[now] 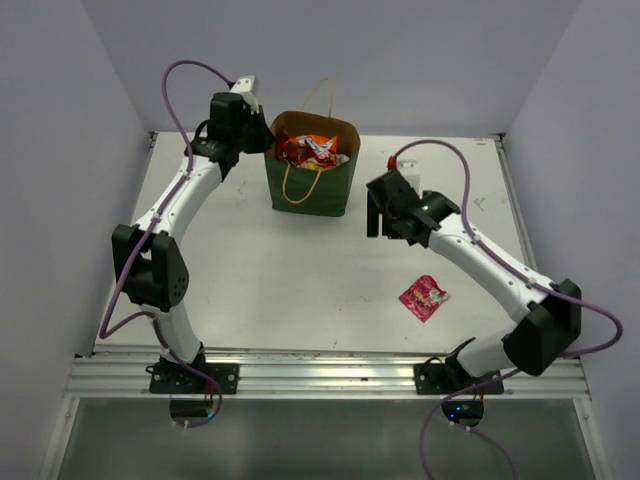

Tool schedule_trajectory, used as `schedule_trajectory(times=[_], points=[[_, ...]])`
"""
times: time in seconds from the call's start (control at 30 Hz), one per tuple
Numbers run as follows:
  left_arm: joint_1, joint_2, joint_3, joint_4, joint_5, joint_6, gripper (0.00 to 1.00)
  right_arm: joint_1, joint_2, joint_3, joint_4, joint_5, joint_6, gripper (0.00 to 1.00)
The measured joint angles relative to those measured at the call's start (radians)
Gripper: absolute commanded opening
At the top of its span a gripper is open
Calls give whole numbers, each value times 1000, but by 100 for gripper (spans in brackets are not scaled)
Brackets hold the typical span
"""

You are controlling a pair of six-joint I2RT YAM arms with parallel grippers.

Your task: Place the snacks into the paper bag

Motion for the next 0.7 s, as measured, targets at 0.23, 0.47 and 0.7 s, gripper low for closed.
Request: schedule_trajectory(times=[0.23, 0.47, 0.7], points=[[0, 0, 0, 0, 5, -1, 0, -82, 150, -235, -96, -175, 192, 90], [2, 0, 0, 0, 16, -8, 0, -169, 143, -290, -92, -249, 259, 89], [6, 0, 0, 0, 25, -8, 0, -257, 117, -397, -84, -308, 287, 87]])
